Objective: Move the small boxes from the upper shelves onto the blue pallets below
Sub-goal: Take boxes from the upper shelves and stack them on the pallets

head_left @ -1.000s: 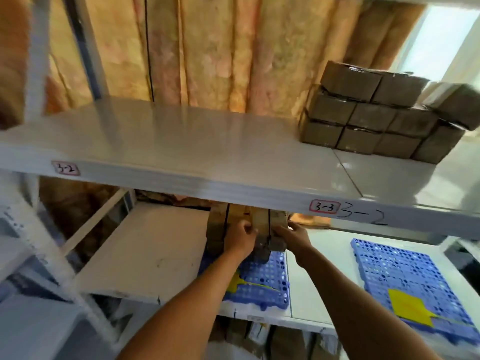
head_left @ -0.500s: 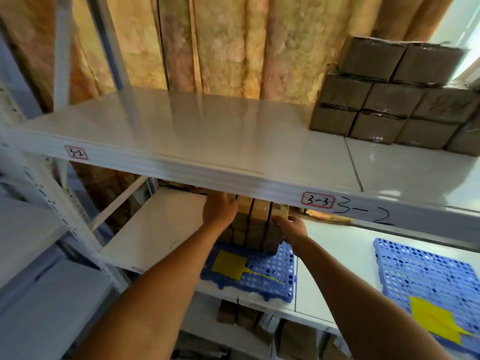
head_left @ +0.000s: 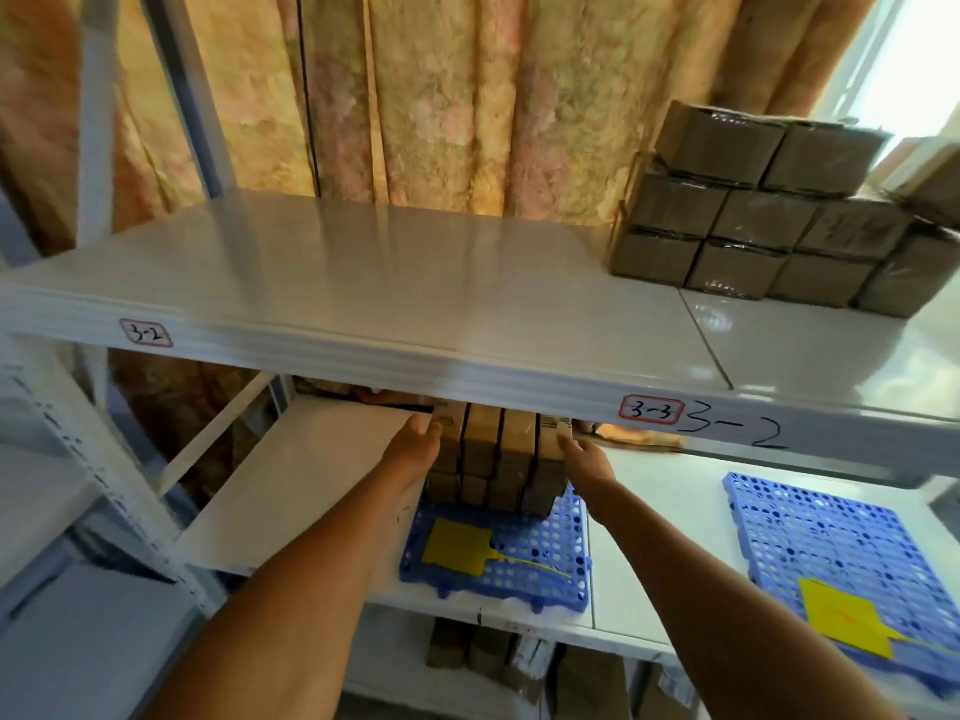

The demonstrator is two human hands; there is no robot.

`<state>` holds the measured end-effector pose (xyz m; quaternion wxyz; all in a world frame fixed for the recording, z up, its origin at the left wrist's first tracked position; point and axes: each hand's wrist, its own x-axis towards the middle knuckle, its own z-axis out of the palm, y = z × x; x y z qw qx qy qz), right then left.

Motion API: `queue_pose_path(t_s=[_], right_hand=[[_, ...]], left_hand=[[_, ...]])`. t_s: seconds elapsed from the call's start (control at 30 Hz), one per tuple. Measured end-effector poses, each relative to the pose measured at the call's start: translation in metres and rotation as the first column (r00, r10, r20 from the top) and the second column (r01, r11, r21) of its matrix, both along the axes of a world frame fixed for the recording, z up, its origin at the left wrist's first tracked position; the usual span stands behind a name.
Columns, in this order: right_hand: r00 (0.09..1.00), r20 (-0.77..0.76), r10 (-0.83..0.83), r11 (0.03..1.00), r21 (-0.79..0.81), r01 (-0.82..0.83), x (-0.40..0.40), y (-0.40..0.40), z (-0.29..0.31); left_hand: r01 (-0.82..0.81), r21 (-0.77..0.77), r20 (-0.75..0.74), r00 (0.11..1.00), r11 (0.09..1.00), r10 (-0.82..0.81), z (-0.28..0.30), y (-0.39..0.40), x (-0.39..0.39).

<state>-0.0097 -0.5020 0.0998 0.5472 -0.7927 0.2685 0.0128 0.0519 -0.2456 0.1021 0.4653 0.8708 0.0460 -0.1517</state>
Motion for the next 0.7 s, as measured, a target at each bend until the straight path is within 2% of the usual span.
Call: queue_pose_path(t_s=[0.13,0.33,0.47,0.7], right_hand=[[0.998,0.025,-0.056,0.995,-0.083,0.057,-0.024,0.0,0.01],[0.994,-0.104,-0.01,0.927,-0.375,-0.03,-0.089,-0.003,0.028],[0.99,-0.109,0.086,0.826,-0.548,-0.132,-0.147,-0.006,0.051],[0.975,-0.026,0.219,0.647,-0.744,-0.165,-0.269,-0.037,0.11]], left_hand=[[0.014,0.052,-0.006,1.0,0.999,-0.014,-0.005,0.01,-0.012],[0.195,0.266,-0.088,0.98,0.944,-0.177,-0.008,0.021,-0.066],[0.27,0.34,0.027,0.955,0.901,-0.296,0.03,-0.005,-0.126],[0.277,0.393,0.234,0.892,0.877,-0.387,0.114,-0.087,-0.259]])
